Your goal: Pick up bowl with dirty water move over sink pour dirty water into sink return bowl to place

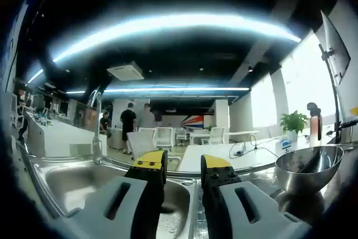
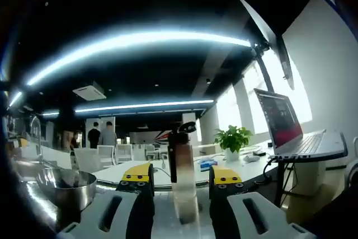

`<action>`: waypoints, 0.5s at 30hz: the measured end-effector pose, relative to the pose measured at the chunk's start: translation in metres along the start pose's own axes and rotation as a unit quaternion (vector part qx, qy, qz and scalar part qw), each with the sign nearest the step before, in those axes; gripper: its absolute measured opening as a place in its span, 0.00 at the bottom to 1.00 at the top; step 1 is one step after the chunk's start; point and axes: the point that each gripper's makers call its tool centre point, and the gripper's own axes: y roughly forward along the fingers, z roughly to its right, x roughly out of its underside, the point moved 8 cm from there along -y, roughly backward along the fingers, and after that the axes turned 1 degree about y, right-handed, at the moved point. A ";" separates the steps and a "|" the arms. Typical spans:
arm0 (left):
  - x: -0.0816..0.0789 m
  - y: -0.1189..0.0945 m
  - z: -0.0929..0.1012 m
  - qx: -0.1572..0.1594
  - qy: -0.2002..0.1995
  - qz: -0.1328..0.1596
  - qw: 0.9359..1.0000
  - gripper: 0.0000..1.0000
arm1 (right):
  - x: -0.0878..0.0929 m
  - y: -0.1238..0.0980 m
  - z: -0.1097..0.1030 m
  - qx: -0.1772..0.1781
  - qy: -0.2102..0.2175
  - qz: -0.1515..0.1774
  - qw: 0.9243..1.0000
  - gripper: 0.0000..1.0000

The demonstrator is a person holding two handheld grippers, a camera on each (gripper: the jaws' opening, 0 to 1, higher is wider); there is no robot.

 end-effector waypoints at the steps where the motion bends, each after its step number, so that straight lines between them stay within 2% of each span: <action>1: 0.000 0.000 0.000 0.000 0.000 -0.001 1.000 0.23 | 0.000 0.000 0.000 0.000 0.000 0.000 1.000 0.34; 15: 0.002 0.000 -0.003 -0.004 -0.003 -0.002 1.000 0.23 | -0.002 0.000 -0.001 0.000 -0.003 0.001 1.000 0.34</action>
